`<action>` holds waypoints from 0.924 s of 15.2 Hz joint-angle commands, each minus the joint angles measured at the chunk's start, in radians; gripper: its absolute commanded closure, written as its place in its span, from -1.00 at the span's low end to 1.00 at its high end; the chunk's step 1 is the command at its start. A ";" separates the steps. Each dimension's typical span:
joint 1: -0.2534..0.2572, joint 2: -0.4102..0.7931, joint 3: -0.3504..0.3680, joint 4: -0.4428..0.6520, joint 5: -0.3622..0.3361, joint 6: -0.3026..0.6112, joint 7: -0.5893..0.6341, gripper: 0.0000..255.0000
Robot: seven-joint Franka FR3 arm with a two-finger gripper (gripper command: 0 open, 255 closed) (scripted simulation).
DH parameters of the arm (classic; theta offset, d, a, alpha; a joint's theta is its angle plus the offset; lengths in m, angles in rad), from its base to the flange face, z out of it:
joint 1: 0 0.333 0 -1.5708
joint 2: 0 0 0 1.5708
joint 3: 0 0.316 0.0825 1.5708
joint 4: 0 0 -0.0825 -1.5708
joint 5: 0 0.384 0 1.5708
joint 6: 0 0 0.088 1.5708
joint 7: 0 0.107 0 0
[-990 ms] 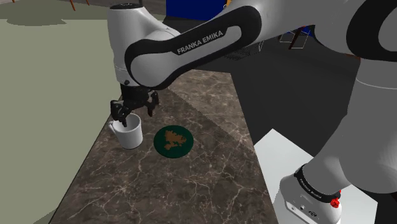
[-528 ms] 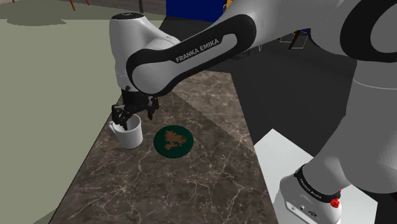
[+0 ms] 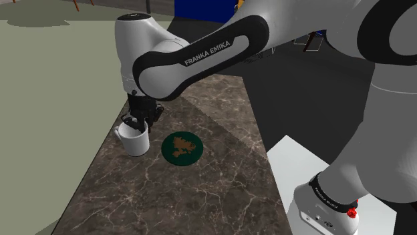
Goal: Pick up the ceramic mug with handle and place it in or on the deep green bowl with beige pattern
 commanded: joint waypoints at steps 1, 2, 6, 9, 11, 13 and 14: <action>0.000 0.000 0.000 0.000 0.000 0.000 0.000 1.00; 0.000 0.000 0.000 0.000 0.000 0.000 0.000 1.00; 0.000 0.000 0.000 0.000 0.000 0.000 0.000 1.00; -0.003 -0.018 0.005 0.016 0.009 -0.032 -0.004 1.00; -0.004 -0.029 0.008 0.028 0.014 -0.055 -0.007 1.00; -0.006 -0.039 0.010 0.041 0.019 -0.077 -0.010 1.00; -0.006 -0.044 0.012 0.048 0.022 -0.089 -0.011 1.00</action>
